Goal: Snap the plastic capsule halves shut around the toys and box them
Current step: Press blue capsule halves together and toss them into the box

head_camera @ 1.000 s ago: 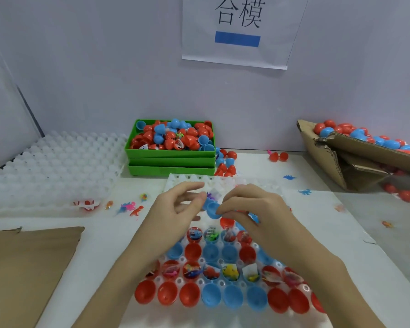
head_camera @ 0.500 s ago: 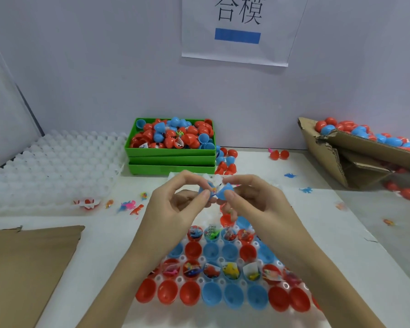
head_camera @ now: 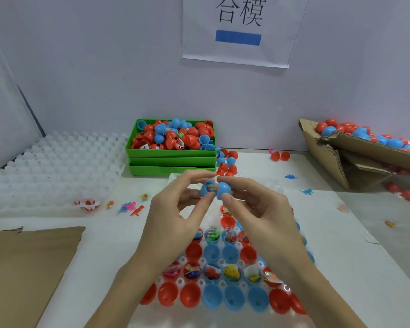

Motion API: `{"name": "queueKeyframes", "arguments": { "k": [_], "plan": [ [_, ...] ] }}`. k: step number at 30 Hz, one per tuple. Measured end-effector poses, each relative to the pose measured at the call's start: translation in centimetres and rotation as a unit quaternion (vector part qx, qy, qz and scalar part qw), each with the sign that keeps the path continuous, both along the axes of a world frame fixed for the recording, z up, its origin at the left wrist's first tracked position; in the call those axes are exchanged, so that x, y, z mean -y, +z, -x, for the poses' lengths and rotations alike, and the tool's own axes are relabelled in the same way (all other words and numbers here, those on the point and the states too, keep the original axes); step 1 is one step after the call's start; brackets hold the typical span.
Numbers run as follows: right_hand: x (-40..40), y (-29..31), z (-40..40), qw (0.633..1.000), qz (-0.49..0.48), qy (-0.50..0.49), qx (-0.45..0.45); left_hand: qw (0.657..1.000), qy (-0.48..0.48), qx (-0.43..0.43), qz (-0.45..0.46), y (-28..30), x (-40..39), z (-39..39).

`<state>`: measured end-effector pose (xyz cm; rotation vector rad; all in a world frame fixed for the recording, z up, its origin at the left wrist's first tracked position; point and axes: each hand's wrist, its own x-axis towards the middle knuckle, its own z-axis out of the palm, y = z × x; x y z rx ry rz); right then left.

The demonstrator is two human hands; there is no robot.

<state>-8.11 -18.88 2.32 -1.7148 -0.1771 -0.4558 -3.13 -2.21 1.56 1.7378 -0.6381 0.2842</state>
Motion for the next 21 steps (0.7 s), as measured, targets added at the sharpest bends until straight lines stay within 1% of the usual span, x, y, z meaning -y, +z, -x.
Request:
{"name": "queueKeyframes", "arguments": {
  "k": [2, 5, 7, 9, 10, 11, 13, 16, 17, 21],
  "plan": [
    [-0.05, -0.06, 0.01, 1.0, -0.024, 0.001, -0.017, 1.0, 0.004, 0.012, -0.011, 0.13, 0.02, 0.07],
    [0.16, 0.05, -0.19, 0.995, -0.071, 0.001, -0.069, 1.0, 0.015, 0.005, -0.002, 0.34, -0.02, 0.17],
    [0.41, 0.13, -0.38, 0.982, -0.148, 0.039, -0.108, 1.0, 0.013, -0.003, 0.006, 0.43, -0.07, 0.19],
    [0.53, 0.37, -0.45, 0.952, -0.256, 0.094, -0.136, 1.0, -0.003, -0.019, 0.019, 0.52, -0.12, 0.2],
    [0.59, 0.44, -0.47, 0.943, -0.283, 0.104, -0.141, 0.999, -0.012, -0.027, 0.026, 0.58, -0.13, 0.19],
    [0.61, 0.42, -0.51, 0.942, -0.288, 0.104, -0.14, 0.999, -0.019, -0.032, 0.031, 0.62, -0.16, 0.18],
    [0.56, 0.29, -0.5, 0.954, -0.252, 0.086, -0.134, 0.998, -0.028, -0.036, 0.036, 0.62, -0.18, 0.12],
    [0.43, 0.11, -0.39, 0.99, -0.106, 0.016, -0.094, 0.999, -0.037, -0.023, 0.032, 0.51, -0.12, 0.01],
    [0.39, 0.1, -0.35, 0.995, -0.066, 0.003, -0.074, 0.999, -0.035, -0.013, 0.026, 0.41, -0.08, -0.01],
    [0.1, -0.13, -0.15, 1.0, 0.029, 0.005, -0.004, 1.0, -0.004, 0.02, 0.014, 0.05, 0.11, 0.01]
  ]
}}
